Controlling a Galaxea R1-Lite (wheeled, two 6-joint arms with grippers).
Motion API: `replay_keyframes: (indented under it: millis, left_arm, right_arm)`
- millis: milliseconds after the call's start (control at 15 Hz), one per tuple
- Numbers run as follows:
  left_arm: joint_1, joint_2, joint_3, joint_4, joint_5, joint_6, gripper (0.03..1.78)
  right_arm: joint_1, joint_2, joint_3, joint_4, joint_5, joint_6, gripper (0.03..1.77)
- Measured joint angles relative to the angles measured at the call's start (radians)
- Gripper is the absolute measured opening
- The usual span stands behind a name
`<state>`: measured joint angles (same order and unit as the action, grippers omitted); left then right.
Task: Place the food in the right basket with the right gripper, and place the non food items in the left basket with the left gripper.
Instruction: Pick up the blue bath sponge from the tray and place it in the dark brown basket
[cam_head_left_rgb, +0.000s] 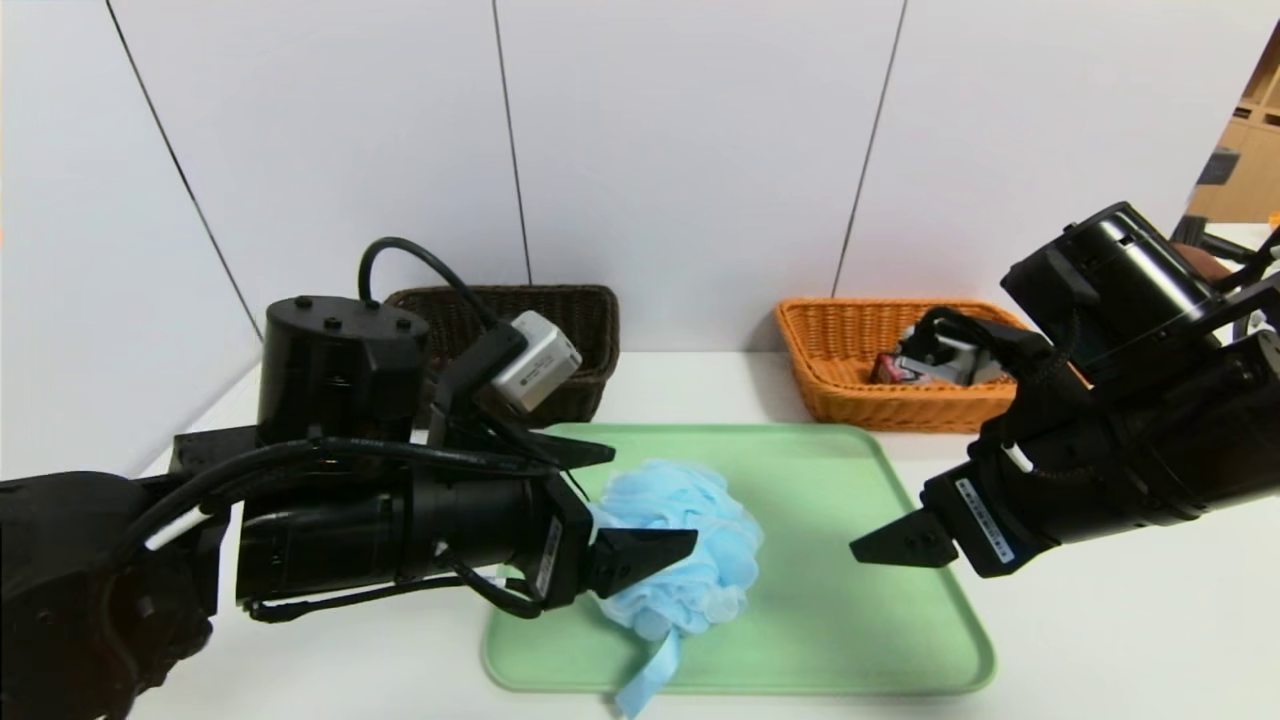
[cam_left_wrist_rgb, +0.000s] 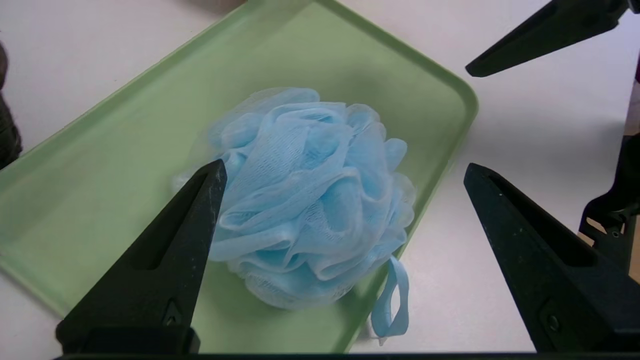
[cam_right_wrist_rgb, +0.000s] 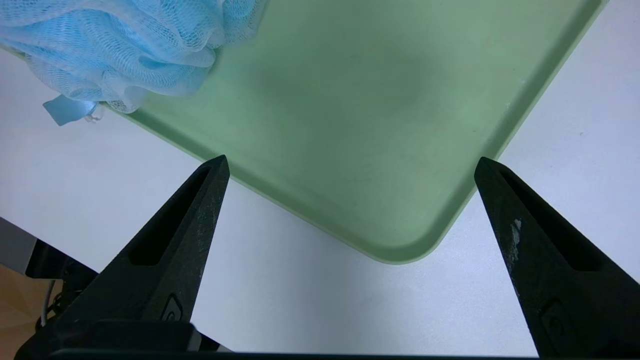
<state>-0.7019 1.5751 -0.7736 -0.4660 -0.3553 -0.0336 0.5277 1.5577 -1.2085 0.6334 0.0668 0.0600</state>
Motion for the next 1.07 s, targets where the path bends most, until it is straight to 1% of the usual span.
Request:
replay_keyframes:
  millis: [133, 333, 400, 800, 1067]
  left_arm:
    - [-0.005, 0.028, 0.002, -0.017, -0.044, 0.041, 1.69]
    - [-0.007, 0.064, 0.006, -0.019, -0.052, 0.121, 1.69]
    - [-0.007, 0.078, 0.007, -0.026, -0.052, 0.129, 1.69]
    - [-0.005, 0.179, 0.02, -0.151, -0.052, 0.138, 1.69]
    - [-0.005, 0.258, 0.074, -0.302, -0.052, 0.161, 1.69]
  right_arm:
    - [-0.005, 0.0, 0.0, 0.0, 0.0, 0.001, 1.69]
    - [-0.011, 0.003, 0.001, 0.0, 0.001, 0.0, 1.7]
    - [-0.012, 0.003, 0.001, -0.001, 0.001, 0.0, 1.7]
    - [-0.023, 0.006, 0.004, 0.0, 0.002, 0.0, 1.7]
    - [-0.025, 0.009, 0.006, -0.002, 0.003, -0.002, 1.7]
